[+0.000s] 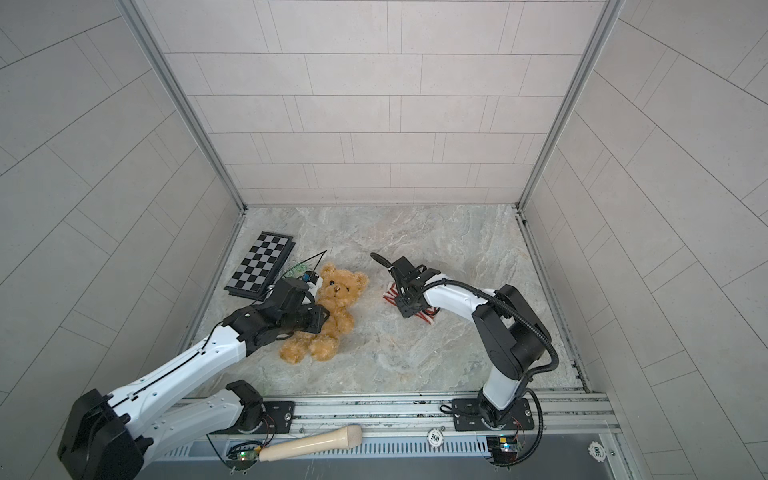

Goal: Dress the teddy bear
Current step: 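Grasp the sweater's edge with the right gripper while the left gripper holds the bear, then lift the sweater with the right gripper and move it toward the bear's head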

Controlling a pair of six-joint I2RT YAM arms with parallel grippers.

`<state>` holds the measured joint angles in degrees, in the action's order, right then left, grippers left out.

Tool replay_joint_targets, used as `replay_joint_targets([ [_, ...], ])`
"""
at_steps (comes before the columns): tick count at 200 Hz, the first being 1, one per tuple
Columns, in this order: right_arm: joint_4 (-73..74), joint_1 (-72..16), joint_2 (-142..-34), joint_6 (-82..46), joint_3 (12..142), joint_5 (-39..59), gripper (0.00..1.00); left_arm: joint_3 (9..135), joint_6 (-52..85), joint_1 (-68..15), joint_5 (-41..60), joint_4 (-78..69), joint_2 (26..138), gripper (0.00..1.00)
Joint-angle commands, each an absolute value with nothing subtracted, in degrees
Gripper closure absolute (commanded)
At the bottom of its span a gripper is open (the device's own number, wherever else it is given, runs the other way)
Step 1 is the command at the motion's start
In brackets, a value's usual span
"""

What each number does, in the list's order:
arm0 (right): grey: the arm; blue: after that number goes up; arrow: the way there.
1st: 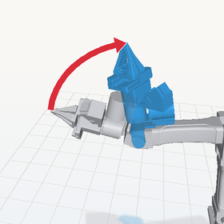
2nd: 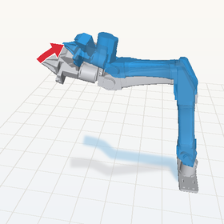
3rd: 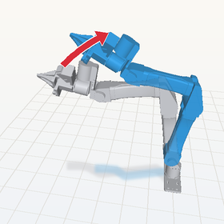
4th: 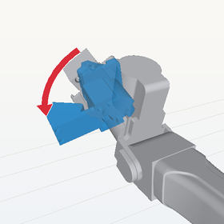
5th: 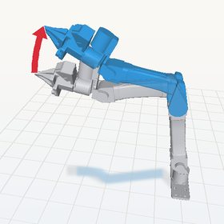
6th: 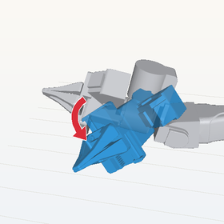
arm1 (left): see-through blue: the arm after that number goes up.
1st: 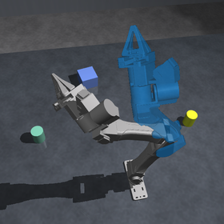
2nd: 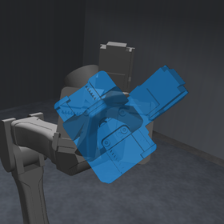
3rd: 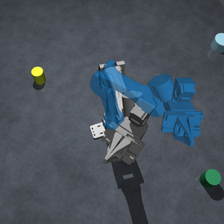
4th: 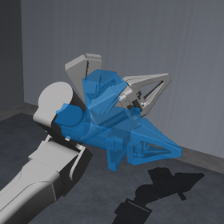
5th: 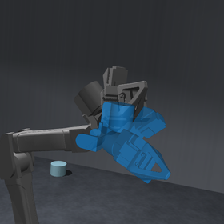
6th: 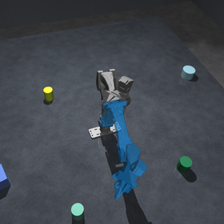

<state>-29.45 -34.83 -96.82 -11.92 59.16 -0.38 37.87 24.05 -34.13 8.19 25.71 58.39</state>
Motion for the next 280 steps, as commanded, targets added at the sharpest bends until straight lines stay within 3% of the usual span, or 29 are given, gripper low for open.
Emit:
replay_joint_targets([
  [1,-30.9,-34.9,-97.4,-11.2,59.5,-2.1,0.69,37.6,24.3,-33.8,8.8,23.4,58.6,0.77],
  [107,-30.9,-34.5,-97.8,-10.4,59.0,-2.3,0.81,38.2,23.9,-33.8,7.6,24.1,59.2,0.77],
  [164,-31.1,-34.3,-96.2,-10.5,59.1,-1.3,1.00,39.8,23.3,-33.8,6.7,25.7,59.0,0.78],
  [200,-29.5,-34.3,-93.1,-11.0,58.2,0.4,1.00,41.3,22.4,-33.8,6.2,27.8,58.7,0.80],
  [280,-22.5,-33.1,-86.8,-11.6,54.3,5.2,1.00,42.5,19.1,-37.1,11.5,35.1,57.3,0.98],
])
